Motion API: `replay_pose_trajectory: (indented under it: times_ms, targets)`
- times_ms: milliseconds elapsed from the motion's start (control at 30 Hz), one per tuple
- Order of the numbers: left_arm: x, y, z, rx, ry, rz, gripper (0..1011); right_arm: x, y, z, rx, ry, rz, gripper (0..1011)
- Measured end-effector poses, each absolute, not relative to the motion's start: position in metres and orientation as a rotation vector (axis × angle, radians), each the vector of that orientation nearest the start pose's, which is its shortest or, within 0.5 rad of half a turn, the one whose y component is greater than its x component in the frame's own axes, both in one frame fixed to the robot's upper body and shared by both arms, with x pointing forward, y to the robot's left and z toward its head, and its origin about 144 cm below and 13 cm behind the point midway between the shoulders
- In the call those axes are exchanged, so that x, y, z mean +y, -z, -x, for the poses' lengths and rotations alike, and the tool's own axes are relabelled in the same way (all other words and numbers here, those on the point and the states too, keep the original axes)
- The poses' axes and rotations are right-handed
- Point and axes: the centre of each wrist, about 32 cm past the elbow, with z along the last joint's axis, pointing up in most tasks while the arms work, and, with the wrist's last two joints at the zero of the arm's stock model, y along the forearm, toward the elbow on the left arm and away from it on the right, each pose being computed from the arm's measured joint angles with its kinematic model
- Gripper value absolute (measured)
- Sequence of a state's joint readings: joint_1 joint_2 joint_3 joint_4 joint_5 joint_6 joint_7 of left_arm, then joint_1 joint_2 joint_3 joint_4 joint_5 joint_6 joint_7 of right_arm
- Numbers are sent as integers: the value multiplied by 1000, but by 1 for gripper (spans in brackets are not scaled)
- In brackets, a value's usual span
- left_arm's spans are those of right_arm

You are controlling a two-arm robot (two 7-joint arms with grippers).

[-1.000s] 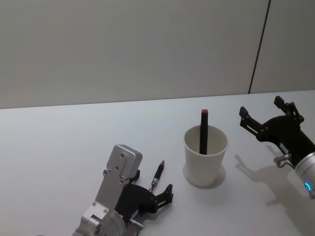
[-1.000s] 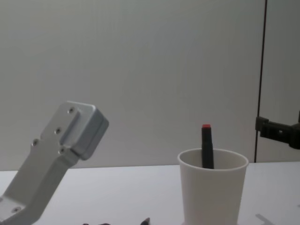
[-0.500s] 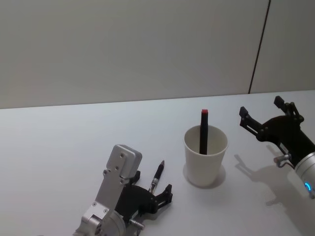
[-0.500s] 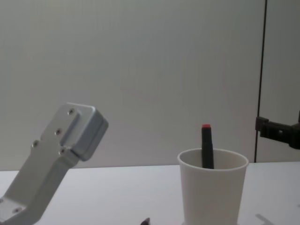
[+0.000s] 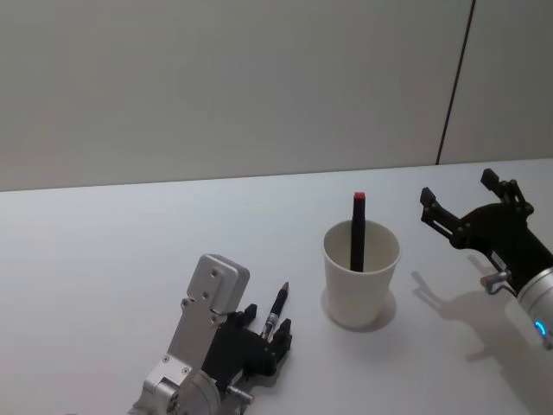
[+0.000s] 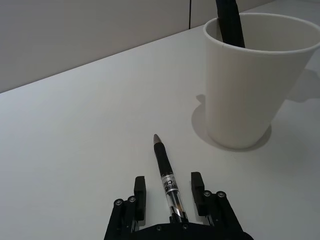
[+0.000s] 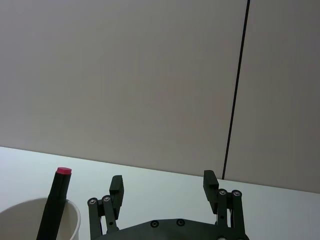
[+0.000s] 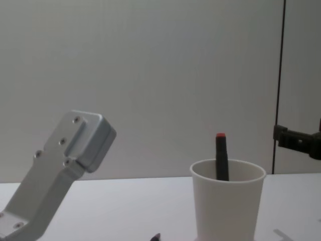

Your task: Place the pen into the pen holder.

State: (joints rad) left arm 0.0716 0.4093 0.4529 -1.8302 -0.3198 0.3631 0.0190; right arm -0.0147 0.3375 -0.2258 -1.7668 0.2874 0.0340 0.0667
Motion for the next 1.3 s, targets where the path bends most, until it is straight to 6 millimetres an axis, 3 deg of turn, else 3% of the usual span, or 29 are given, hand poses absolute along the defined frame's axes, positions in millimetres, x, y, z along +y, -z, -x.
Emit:
replay_pose_trajectory:
  times_ms: [233,367,500,1300]
  targets:
    - [185,-1163,-399,177,-1067,-333,387,-237,-1189,-443,-75,1230,-26,1001]
    - [185,-1163,-399,177,-1067,-334,222,-237,-1189,-443,-75,1230,-26,1001]
    - [185,-1163,-399,177,-1067,-333,132,-237,-1189,-443,-75,1230,-26,1001]
    - [188,-1163,-399,162,-1081,-315,120,-237,-1189,-443,-75,1229,-26,1001]
